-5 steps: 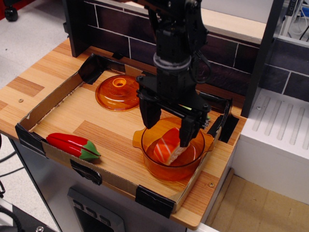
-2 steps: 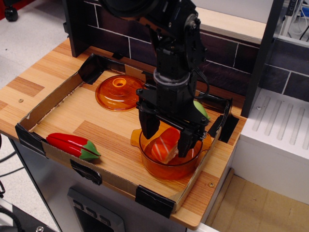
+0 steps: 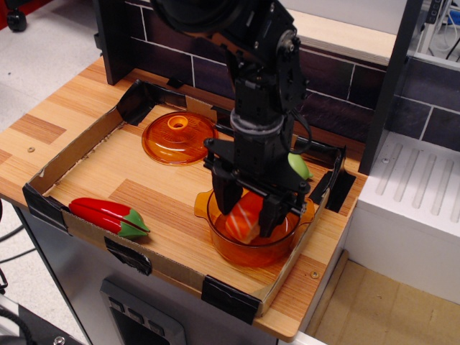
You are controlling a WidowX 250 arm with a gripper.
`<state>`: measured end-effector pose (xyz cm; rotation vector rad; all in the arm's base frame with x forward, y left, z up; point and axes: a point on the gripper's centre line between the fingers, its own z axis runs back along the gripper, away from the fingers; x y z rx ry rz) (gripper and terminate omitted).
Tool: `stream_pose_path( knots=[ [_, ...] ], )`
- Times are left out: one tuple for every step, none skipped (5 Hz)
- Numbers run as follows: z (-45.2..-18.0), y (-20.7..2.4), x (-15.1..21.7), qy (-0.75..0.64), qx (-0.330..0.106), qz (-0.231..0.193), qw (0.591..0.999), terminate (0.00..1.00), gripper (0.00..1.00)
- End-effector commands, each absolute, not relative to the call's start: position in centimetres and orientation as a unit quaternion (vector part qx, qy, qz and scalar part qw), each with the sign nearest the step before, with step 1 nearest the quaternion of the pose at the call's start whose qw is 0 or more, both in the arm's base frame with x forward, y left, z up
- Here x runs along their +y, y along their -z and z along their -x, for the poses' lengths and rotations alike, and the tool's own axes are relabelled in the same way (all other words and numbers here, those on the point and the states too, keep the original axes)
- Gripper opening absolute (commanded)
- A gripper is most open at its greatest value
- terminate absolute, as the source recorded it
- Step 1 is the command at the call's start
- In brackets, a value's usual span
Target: Take sushi out of pot
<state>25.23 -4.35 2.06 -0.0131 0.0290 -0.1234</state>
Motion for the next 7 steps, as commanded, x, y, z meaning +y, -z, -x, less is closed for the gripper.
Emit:
stream_pose_path(
  knots=[
    [-26.0,-4.2,-3.6,0.054,-0.011,0.015,0.998,0.00,0.00],
    [-26.1,-6.5,-3.2,0.046,-0.036,0.024,0.998,0.00,0.00],
    [-25.9,-9.9,-2.5,0.036,-0.062,0.040,0.997,0.00,0.00],
    [-25.6,-11.7,-1.2,0.033,-0.072,0.051,0.996,0.00,0.00],
    [-25.5,-11.0,1.8,0.026,-0.061,0.029,0.997,0.00,0.00],
    [-25.8,-9.7,4.9,0.026,-0.026,0.028,0.999,0.00,0.00],
    [-25.7,-8.1,6.8,0.034,-0.018,0.020,0.999,0.00,0.00]
  ],
)
